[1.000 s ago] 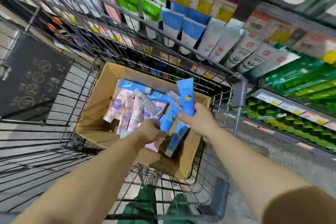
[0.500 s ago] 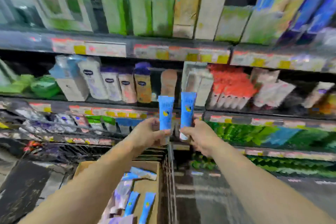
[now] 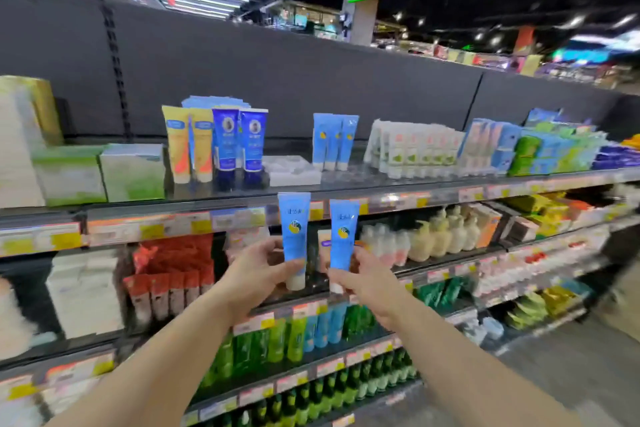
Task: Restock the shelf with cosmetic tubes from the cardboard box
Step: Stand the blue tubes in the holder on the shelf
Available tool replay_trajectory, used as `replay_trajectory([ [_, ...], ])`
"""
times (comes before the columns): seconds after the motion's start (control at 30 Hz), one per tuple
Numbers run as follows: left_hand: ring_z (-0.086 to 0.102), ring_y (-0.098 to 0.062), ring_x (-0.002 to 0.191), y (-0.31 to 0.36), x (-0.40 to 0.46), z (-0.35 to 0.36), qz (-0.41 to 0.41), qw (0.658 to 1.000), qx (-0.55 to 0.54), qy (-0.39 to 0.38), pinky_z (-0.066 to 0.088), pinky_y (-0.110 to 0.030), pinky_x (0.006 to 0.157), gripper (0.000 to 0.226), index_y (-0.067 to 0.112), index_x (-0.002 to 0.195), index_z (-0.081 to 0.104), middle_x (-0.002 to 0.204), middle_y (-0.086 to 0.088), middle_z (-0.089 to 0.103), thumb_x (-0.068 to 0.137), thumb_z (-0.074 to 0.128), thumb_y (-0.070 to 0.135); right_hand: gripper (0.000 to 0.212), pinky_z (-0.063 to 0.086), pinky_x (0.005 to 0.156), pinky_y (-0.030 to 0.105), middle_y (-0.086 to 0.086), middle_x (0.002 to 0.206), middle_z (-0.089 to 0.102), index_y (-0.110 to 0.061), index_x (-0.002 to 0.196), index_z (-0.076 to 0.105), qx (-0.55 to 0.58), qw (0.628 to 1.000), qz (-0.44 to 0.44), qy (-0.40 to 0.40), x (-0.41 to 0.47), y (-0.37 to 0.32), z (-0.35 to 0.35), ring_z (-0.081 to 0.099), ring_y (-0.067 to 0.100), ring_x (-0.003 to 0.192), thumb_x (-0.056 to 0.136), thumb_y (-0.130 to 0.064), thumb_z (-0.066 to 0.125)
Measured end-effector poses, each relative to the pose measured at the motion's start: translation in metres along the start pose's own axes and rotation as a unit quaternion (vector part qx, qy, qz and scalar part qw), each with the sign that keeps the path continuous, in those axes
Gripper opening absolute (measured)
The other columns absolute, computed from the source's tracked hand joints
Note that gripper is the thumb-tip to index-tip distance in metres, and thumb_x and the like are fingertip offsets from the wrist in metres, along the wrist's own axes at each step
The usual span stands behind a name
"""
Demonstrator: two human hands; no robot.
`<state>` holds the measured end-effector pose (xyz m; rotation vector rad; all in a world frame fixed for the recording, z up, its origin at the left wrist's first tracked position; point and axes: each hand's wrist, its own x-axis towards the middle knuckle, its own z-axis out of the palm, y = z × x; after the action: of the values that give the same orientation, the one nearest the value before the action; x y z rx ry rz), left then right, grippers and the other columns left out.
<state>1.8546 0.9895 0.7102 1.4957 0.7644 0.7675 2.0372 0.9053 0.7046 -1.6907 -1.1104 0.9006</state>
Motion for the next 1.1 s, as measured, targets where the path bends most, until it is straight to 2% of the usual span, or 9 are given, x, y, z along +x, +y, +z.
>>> replay_trajectory([
  [0.07,0.071,-0.019,0.084,0.016,0.019,0.029,0.008,1.0,0.0,-0.011,0.057,-0.029,0.064,0.023,0.013,0.109,0.063,0.1,-0.008,0.074,0.087,0.068,0.009,0.028,0.046,0.075,0.03,0.017,0.107,0.065,-0.017,0.109,0.062,0.002,1.0,0.001,0.028,0.007,0.003,-0.038,0.057,0.017,0.081,0.083,-0.022,0.073],
  [0.17,0.07,-0.02,0.087,0.032,0.046,0.048,0.035,0.999,0.036,-0.002,0.059,-0.043,0.079,0.023,0.012,0.11,0.063,0.099,-0.008,0.074,0.087,0.068,0.008,0.028,0.044,0.071,0.029,0.012,0.096,0.062,-0.016,0.107,0.06,-0.003,0.998,-0.016,0.052,0.025,0.004,-0.073,0.055,0.015,0.075,0.083,-0.021,0.074],
  [0.3,0.07,-0.012,0.087,0.049,0.088,0.045,0.075,0.992,0.1,0.028,0.056,-0.025,0.073,0.018,0.026,0.102,0.064,0.096,0.003,0.074,0.087,0.07,0.018,0.018,0.044,0.066,0.032,0.008,0.091,0.064,-0.018,0.098,0.061,-0.026,0.996,-0.041,0.077,0.063,-0.006,-0.097,0.056,0.018,0.074,0.084,-0.018,0.072],
  [0.37,0.07,-0.009,0.088,0.059,0.111,0.042,0.09,0.99,0.103,0.032,0.057,-0.03,0.081,0.016,0.03,0.098,0.064,0.093,0.005,0.074,0.087,0.07,0.019,0.021,0.046,0.067,0.028,0.002,0.094,0.067,-0.018,0.101,0.061,-0.065,0.991,-0.06,0.101,0.086,-0.018,-0.107,0.061,0.018,0.079,0.083,-0.019,0.072],
  [0.5,0.071,-0.008,0.082,0.08,0.157,0.038,0.12,0.985,0.117,0.037,0.053,-0.018,0.066,0.018,0.032,0.094,0.059,0.092,0.004,0.074,0.089,0.067,0.017,0.026,0.042,0.064,0.017,-0.006,0.094,0.066,-0.021,0.104,0.058,-0.078,0.981,-0.11,0.138,0.13,-0.046,-0.123,0.062,0.012,0.086,0.083,-0.014,0.072],
  [0.7,0.071,-0.019,0.088,0.095,0.214,0.043,0.114,0.976,0.181,0.051,0.058,-0.045,0.082,0.026,0.021,0.104,0.061,0.096,0.005,0.074,0.082,0.074,0.014,0.029,0.042,0.063,0.023,-0.011,0.089,0.065,-0.024,0.103,0.054,-0.14,0.962,-0.144,0.183,0.188,-0.073,-0.135,0.063,0.009,0.08,0.081,-0.015,0.071],
  [0.8,0.07,-0.026,0.086,0.095,0.23,0.05,0.104,0.97,0.214,0.055,0.058,-0.046,0.078,0.027,0.02,0.105,0.061,0.092,0.004,0.072,0.082,0.075,0.016,0.027,0.038,0.058,0.019,-0.011,0.088,0.063,-0.023,0.102,0.053,-0.161,0.957,-0.149,0.188,0.212,-0.078,-0.134,0.06,0.008,0.077,0.082,-0.012,0.068],
  [0.97,0.07,-0.016,0.085,0.092,0.251,0.05,0.096,0.96,0.254,0.07,0.059,-0.035,0.076,0.031,0.025,0.108,0.06,0.099,0.007,0.07,0.082,0.076,0.025,0.034,0.05,0.076,0.033,-0.009,0.097,0.06,-0.028,0.104,0.045,-0.143,0.964,-0.152,0.167,0.249,-0.081,-0.135,0.06,0.014,0.092,0.086,-0.008,0.066],
  [1.1,0.066,-0.009,0.089,0.088,0.259,0.051,0.08,0.955,0.275,0.082,0.056,-0.029,0.08,0.031,0.028,0.108,0.056,0.101,0.01,0.067,0.083,0.075,0.024,0.037,0.049,0.075,0.03,-0.004,0.107,0.059,-0.025,0.113,0.044,-0.128,0.963,-0.156,0.177,0.273,-0.079,-0.135,0.058,0.015,0.095,0.088,-0.006,0.064],
])
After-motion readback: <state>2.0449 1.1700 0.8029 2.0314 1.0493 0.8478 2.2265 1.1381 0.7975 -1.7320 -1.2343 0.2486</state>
